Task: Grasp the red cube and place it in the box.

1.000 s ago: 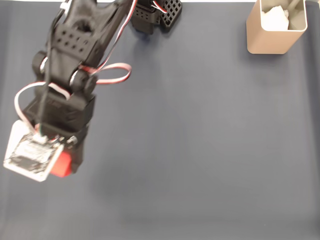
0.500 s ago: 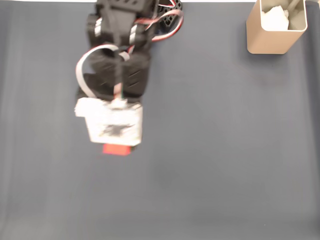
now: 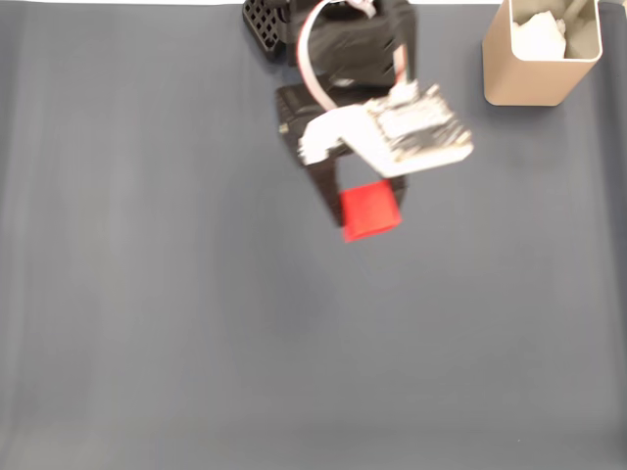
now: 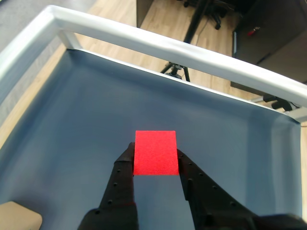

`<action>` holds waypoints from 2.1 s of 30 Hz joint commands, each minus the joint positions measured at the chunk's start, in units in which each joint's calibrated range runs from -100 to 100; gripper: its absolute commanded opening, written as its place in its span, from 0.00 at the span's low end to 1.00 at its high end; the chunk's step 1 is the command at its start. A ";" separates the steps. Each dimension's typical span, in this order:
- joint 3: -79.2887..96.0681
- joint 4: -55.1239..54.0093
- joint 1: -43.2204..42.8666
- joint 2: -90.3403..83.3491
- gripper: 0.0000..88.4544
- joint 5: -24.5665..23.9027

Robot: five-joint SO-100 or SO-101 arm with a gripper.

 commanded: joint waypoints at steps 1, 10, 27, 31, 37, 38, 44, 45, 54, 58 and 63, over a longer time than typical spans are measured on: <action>0.36 1.12 -4.23 -4.65 0.01 0.10; -0.37 6.45 -15.45 -8.20 0.01 -1.61; -0.37 8.17 -29.73 -7.51 0.01 -2.30; -0.64 8.09 -33.14 -6.29 0.01 -3.03; -0.64 7.27 -37.61 -5.34 0.01 -3.47; -0.64 7.10 -38.25 -5.17 0.01 -3.47; -0.82 5.96 -41.87 -3.17 0.02 -3.27; -1.10 5.96 -42.30 -2.74 0.02 -3.27; -2.56 5.63 -46.27 -0.57 0.02 -3.03; -2.56 5.46 -48.33 -0.05 0.02 -3.27; -2.74 5.46 -50.75 1.33 0.02 -3.71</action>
